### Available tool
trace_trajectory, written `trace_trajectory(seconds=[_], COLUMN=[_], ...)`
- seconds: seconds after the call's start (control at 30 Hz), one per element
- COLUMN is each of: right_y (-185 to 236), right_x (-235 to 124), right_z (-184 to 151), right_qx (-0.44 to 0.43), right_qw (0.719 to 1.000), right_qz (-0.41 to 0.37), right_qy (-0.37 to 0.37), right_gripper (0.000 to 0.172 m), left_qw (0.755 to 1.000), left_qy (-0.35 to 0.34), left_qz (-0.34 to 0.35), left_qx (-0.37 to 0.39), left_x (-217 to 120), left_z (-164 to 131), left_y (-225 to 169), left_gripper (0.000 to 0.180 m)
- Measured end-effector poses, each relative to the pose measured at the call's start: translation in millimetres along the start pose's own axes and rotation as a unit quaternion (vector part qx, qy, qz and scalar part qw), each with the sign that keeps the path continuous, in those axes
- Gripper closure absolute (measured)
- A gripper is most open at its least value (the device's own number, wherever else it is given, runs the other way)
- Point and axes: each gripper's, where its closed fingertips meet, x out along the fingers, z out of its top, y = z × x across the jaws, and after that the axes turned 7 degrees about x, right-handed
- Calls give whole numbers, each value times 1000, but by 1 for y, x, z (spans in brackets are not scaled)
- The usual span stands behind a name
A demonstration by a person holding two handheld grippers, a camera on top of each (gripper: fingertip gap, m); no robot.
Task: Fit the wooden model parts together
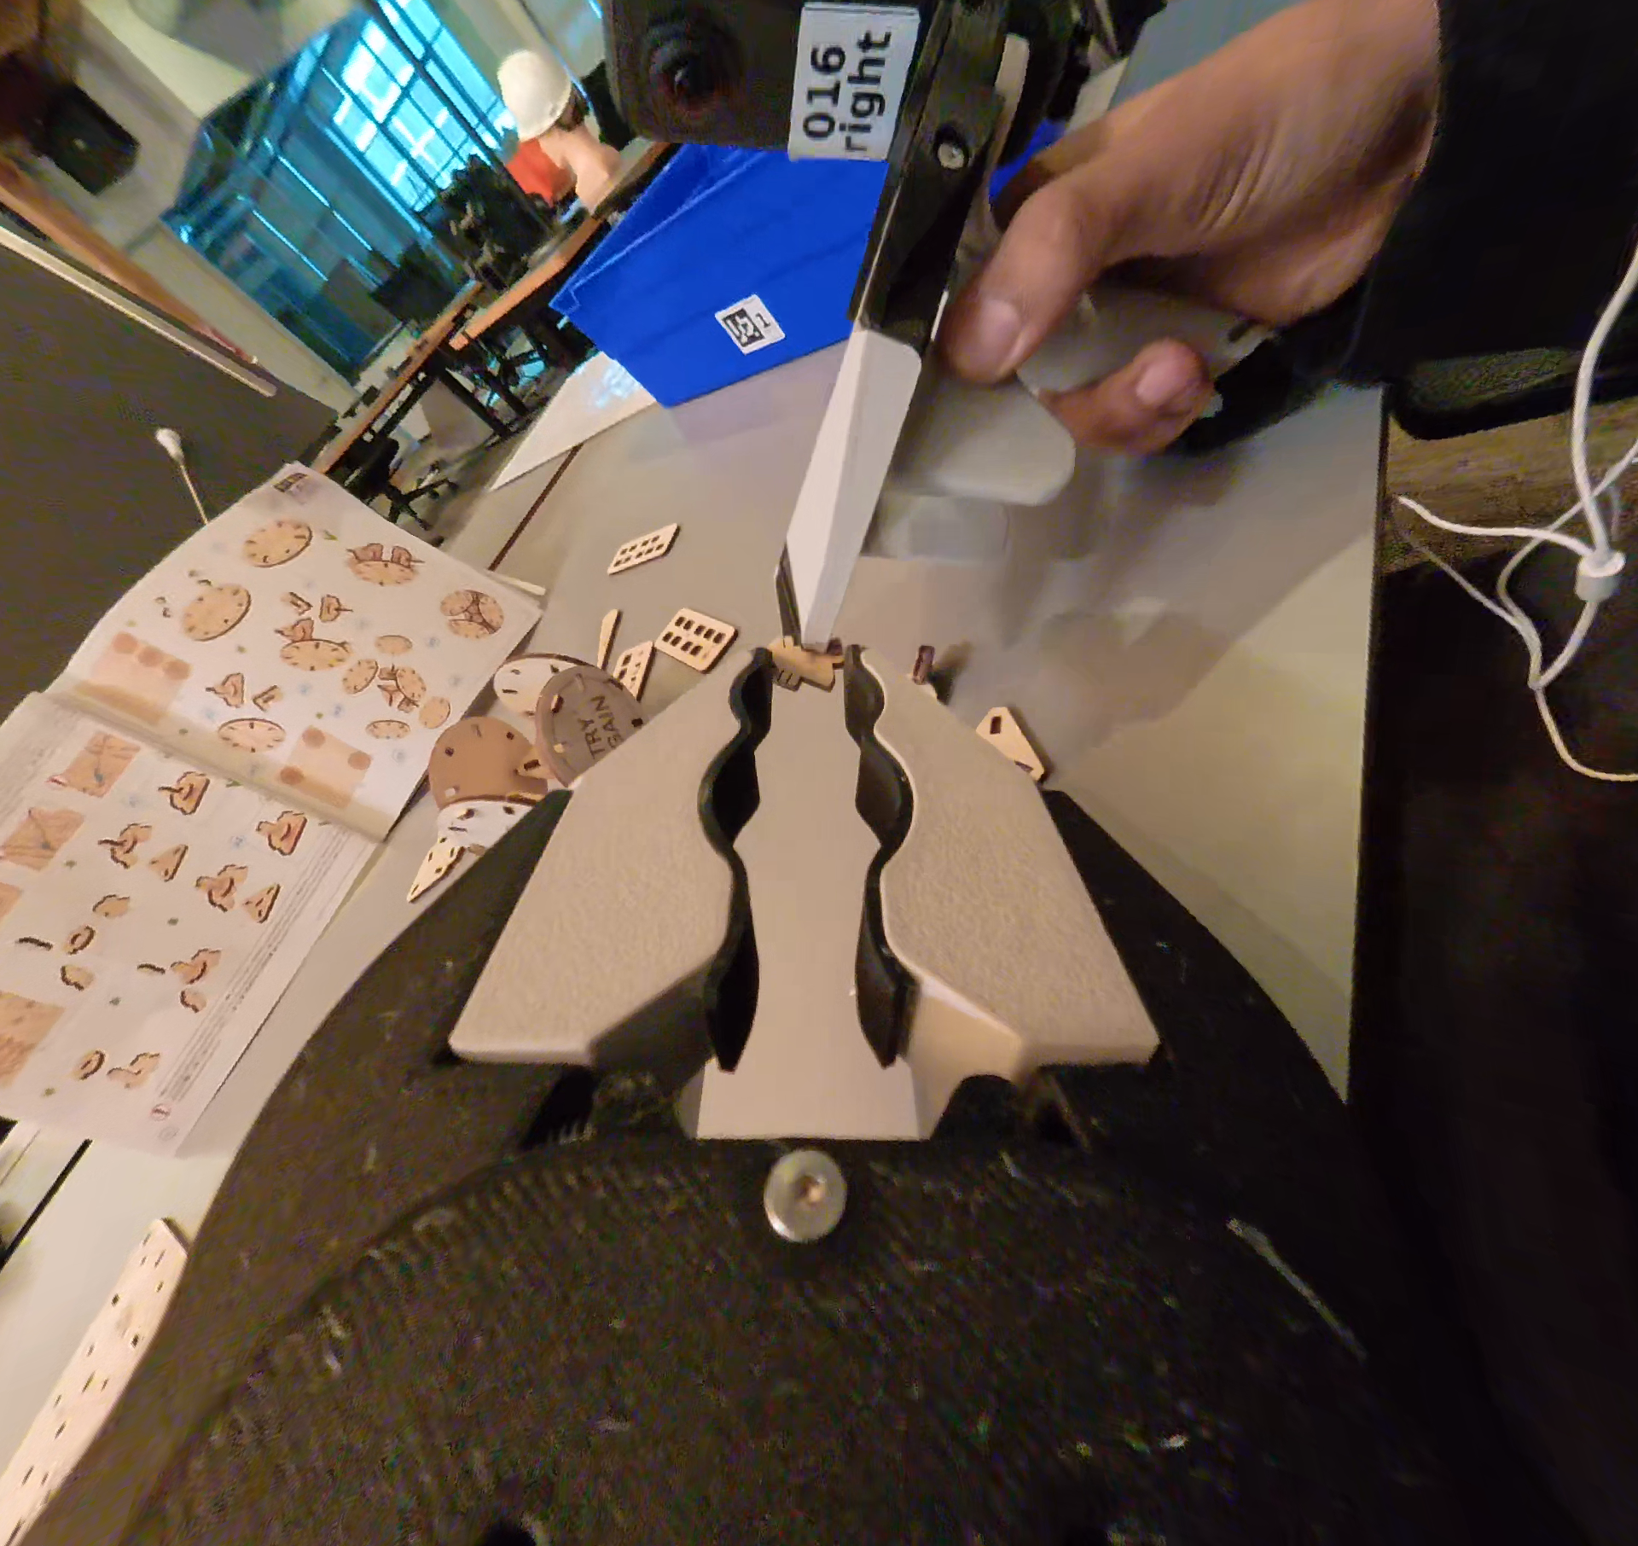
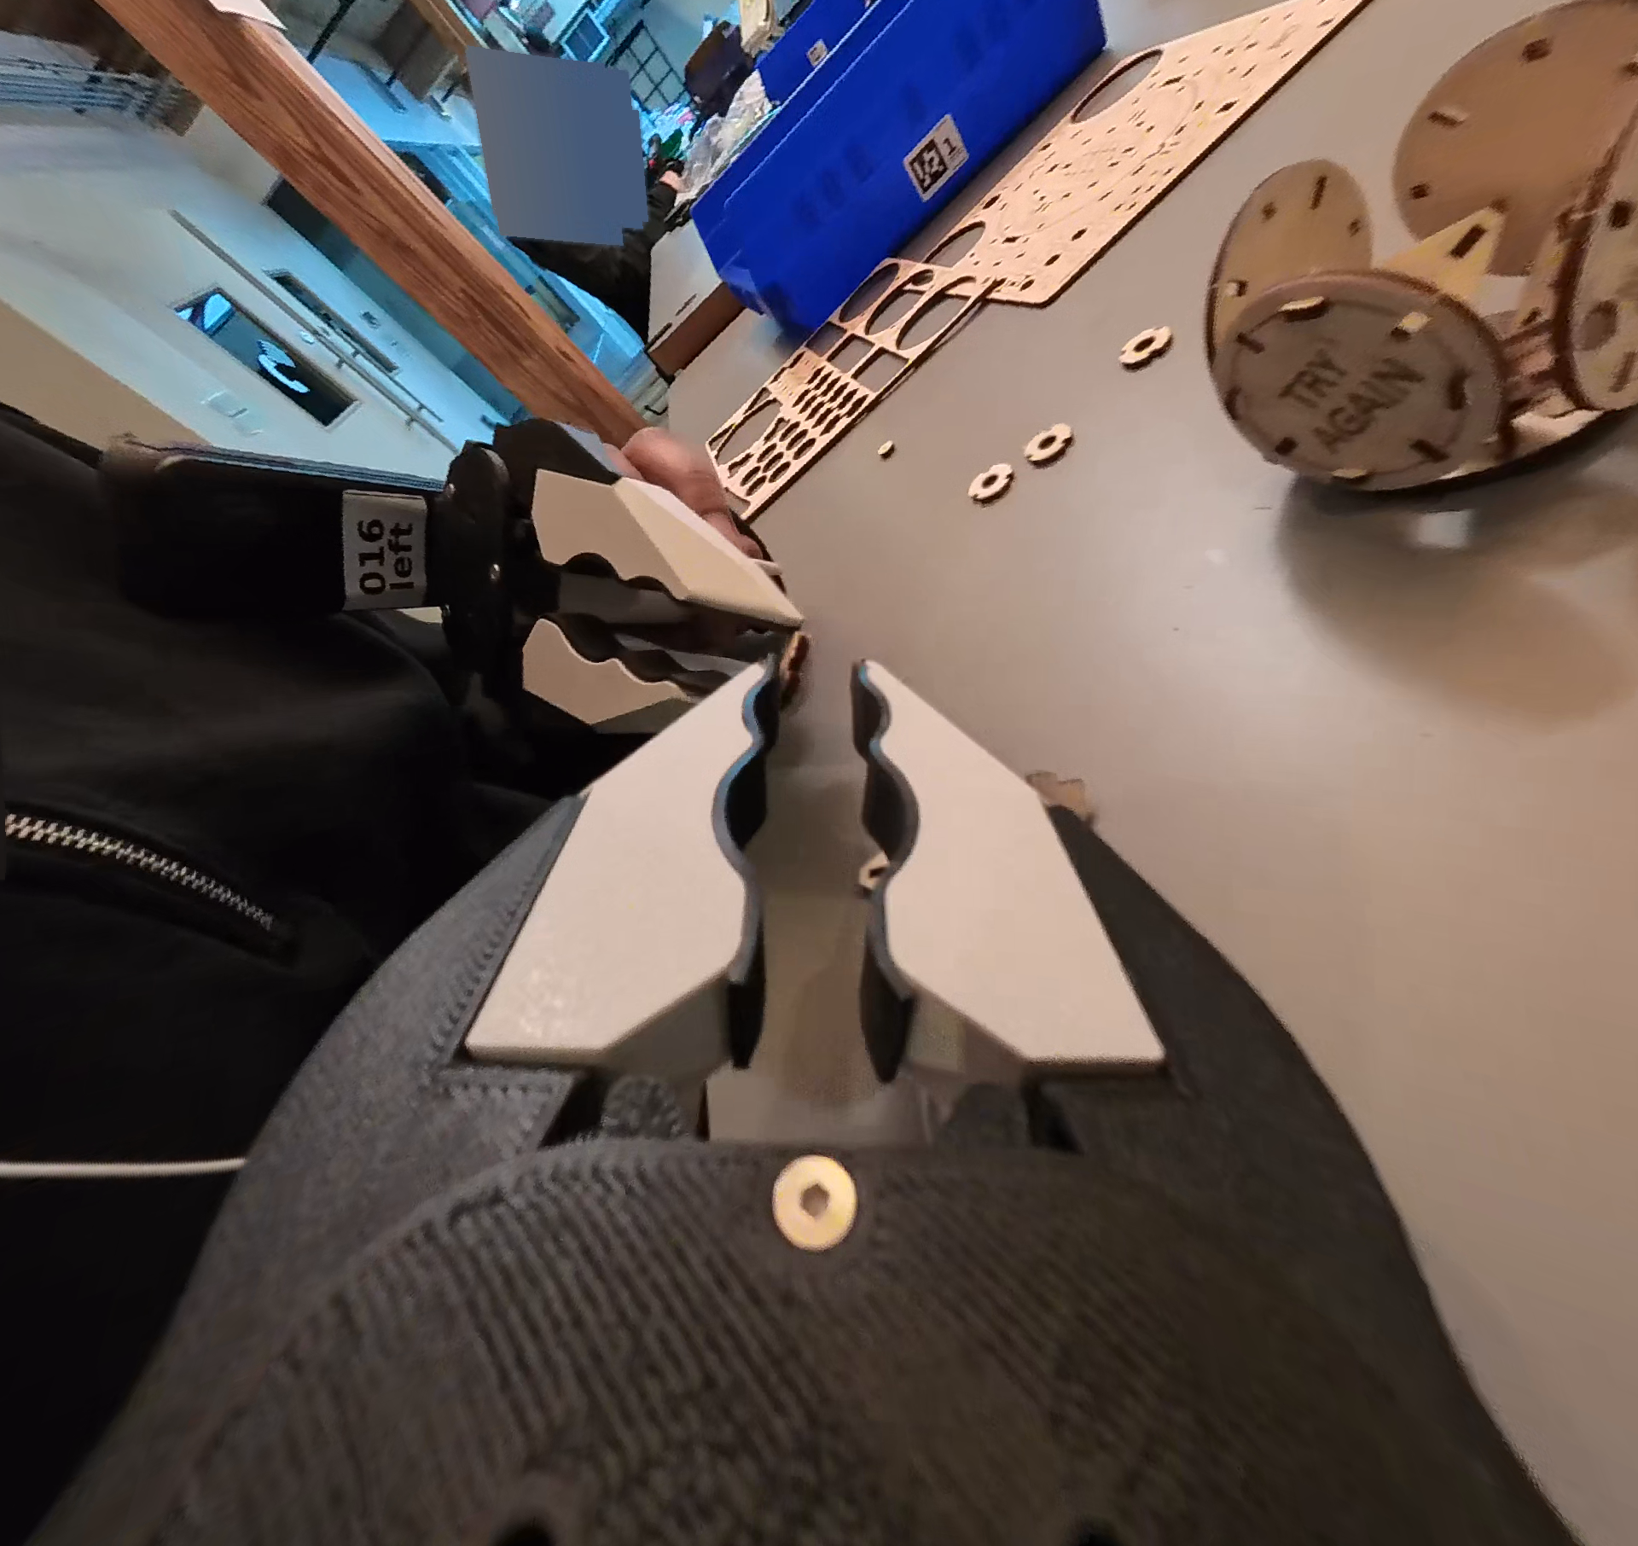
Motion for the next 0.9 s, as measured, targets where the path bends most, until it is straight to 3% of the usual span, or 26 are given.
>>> trace_trajectory(seconds=[0.07,0.2,0.3,0.37,0.43,0.6,0.7,0.9], right_y=[7,7,11,14,18,25,25,25], right_x=[2,-1,-5,-6,-6,-7,-7,-4], right_z=[-1,3,9,11,13,16,17,15], right_qx=[1,-5,-33,-50,-75,-136,-138,-147], right_qw=[1000,1000,999,998,996,989,988,988], right_qz=[22,26,29,32,37,32,33,26], right_qy=[4,-9,-29,-34,-41,-56,-57,-51], right_gripper=[168,171,171,171,171,171,171,170], left_qw=[1000,999,985,943,891,809,786,764], left_qy=[-4,-29,-77,-144,-164,-180,-178,-181], left_qz=[-4,4,-14,-76,-139,-220,-267,-280], left_qx=[-6,-39,-155,-289,-401,-514,-529,-553], left_x=[0,-2,-6,-12,-10,-10,-10,-9], left_z=[1,5,13,27,24,19,24,22], left_y=[0,7,20,24,26,26,17,18], left_gripper=[165,165,161,161,165,165,164,178])
